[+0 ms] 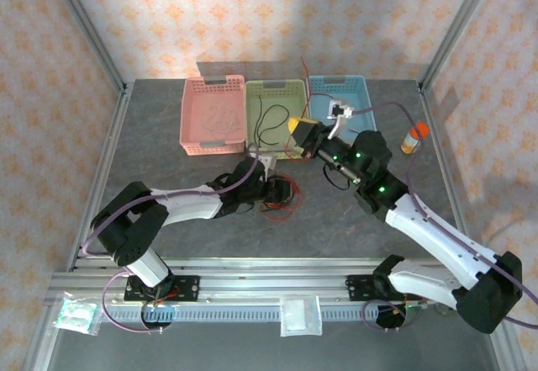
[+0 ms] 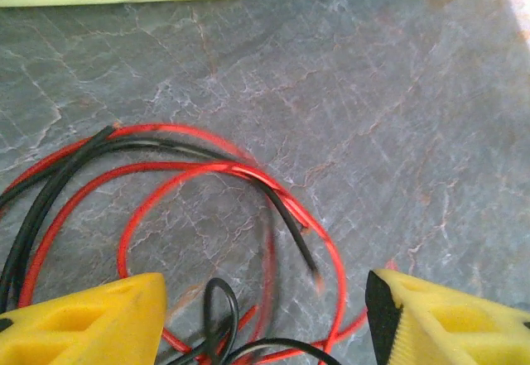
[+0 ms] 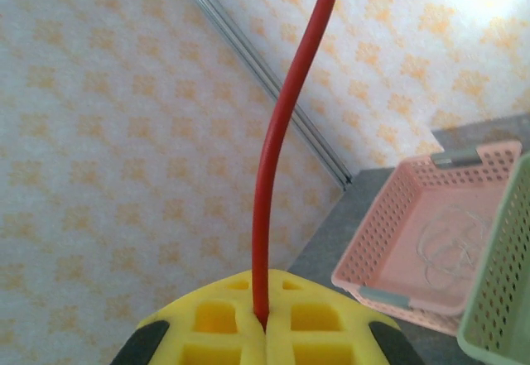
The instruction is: Untangle the cables
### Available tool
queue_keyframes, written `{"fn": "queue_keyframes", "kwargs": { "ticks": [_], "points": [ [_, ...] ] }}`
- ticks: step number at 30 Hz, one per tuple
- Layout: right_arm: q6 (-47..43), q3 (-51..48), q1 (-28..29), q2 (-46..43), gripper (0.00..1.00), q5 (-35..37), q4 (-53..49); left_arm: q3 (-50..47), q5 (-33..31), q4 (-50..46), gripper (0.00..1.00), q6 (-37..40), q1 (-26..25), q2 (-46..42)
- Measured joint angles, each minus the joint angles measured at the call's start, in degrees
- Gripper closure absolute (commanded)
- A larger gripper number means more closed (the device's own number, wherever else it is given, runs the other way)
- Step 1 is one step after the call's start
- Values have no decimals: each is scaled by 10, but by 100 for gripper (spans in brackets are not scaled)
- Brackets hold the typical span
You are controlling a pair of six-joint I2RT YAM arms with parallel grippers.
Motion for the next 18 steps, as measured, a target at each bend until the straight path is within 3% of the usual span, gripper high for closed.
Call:
{"fn": "queue_keyframes", "kwargs": {
  "ticks": [6,13,18],
  "points": [
    [-32,75,0,-21,100,24,-74,10,-32,-17,34,5,-22,33],
    [-52,154,-6,-5,100,181,-217,-9,-53,-17,34,5,-26,19],
    [-50,212,-56,65,100,260,-303,-20,-72,-26,34,5,-26,-51]
  ]
}}
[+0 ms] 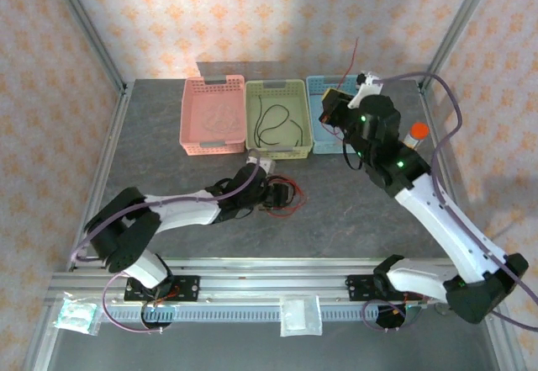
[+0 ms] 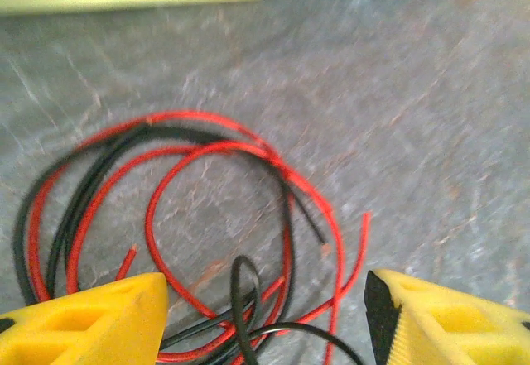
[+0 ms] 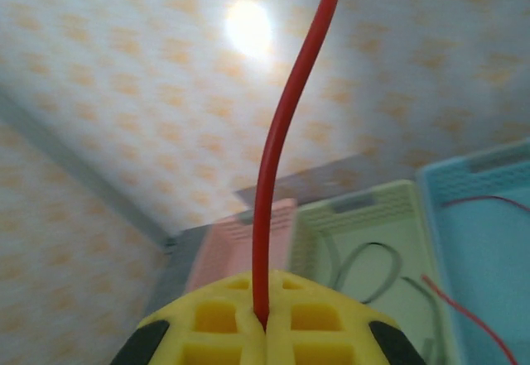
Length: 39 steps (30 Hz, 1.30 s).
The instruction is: Untangle the cables
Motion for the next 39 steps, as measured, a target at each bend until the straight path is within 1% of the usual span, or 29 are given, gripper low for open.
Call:
{"fn": "queue_keyframes", "kwargs": {
  "ticks": [4,8,13,16,23,25,27,28,29,31,32,35,39],
  "points": [
    [-9,26,-49,58,100,27,-42,0,-16,-5,34,1,1,-62],
    [-33,55,-96,134,100,39,-53,0,-19,-7,34,0,7,-111],
    [-67,104,-134,242,100,46,-60,0,-19,-12,34,0,29,-141],
    [-83,146,-147,310,100,59,-68,-2,-20,-19,34,0,40,-148],
    [-105,232,-151,424,100,138,-100,-22,-21,-34,34,0,49,-159],
    [-106,262,-151,455,100,143,-118,-24,-20,-39,34,0,52,-161],
    [-105,306,-152,496,100,132,-145,-24,-20,-40,34,0,53,-161],
    [-105,333,-154,521,99,123,-159,-24,-19,-40,34,0,54,-161],
    [-105,357,-155,545,93,111,-172,-24,-18,-40,34,0,55,-161],
    [-104,386,-156,580,74,89,-193,-24,-18,-40,34,0,55,-161],
    [-103,396,-157,595,66,79,-205,-24,-18,-40,34,0,55,-161],
    [-97,406,-161,619,59,59,-234,-27,-18,-43,34,-1,56,-163],
    [-94,414,-165,622,57,46,-256,-27,-19,-50,34,-2,56,-163]
  ]
}}
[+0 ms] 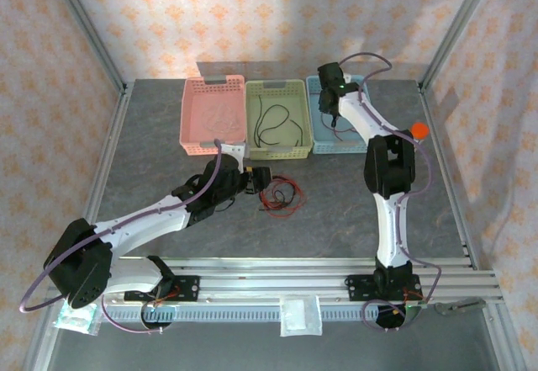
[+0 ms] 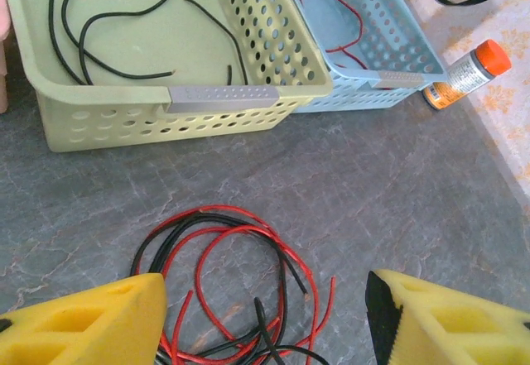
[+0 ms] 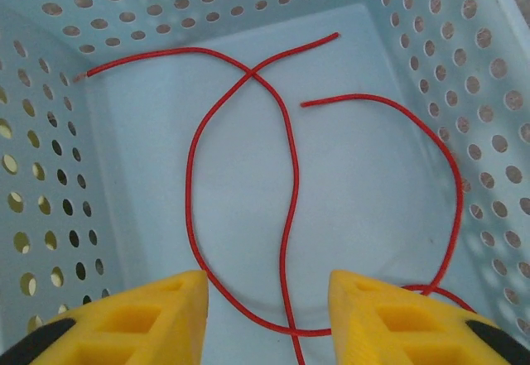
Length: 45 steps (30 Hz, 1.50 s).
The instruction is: Untangle the cables
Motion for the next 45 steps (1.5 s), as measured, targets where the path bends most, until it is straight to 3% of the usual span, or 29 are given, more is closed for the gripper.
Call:
{"fn": "queue_keyframes", "kwargs": {
  "ticks": [5,11,16,21,33,45],
  "points": [
    [-1,-10,-3,-25,56,-19,12,0,-3,-18,34,2,0,0],
    [0,-207,10,-206,60,-66,76,1,-10,-45,35,2,0,4],
    [-5,-311,66,-345,61,-83,107,1,-6,-52,35,1,-10,9],
    [20,-414,133,-425,64,-75,97,1,-5,-53,35,0,-39,33],
    [252,-620,192,-481,67,-91,53,70,34,-21,41,-4,-55,166],
    [368,-643,223,-451,72,-111,101,60,81,87,44,-76,-35,212]
  ]
}}
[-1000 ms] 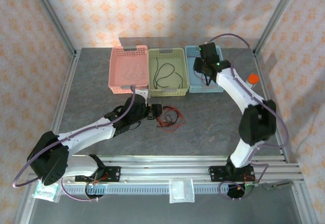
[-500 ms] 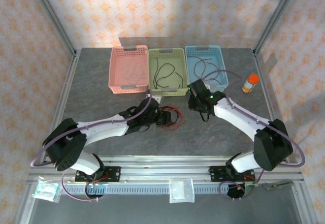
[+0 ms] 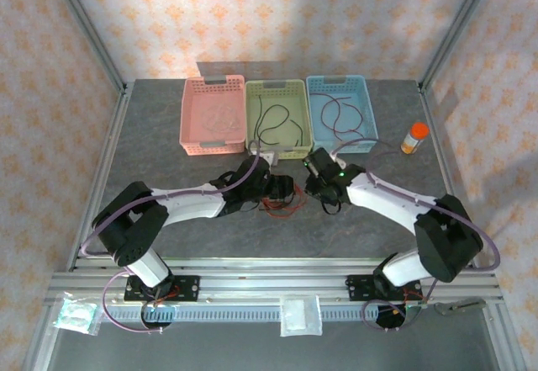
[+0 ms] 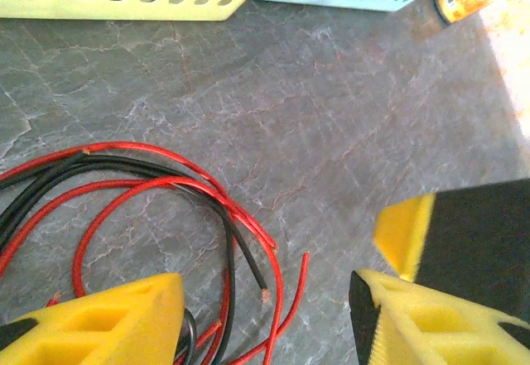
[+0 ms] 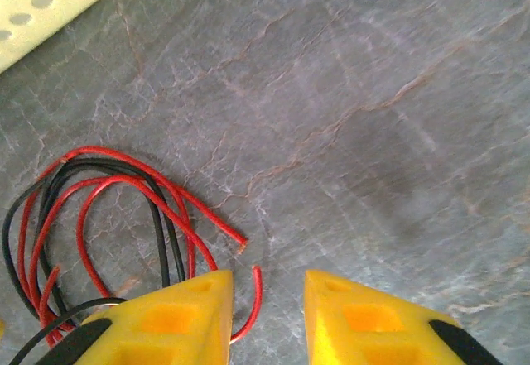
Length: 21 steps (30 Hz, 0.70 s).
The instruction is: Untangle the cables
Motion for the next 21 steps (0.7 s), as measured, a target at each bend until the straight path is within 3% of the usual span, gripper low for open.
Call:
{"fn": "queue_keyframes", "kwargs": {
  "ticks": [21],
  "points": [
    [13,0,10,86,72,-21,40,-48,14,37,44,-29,17,0]
  ]
}}
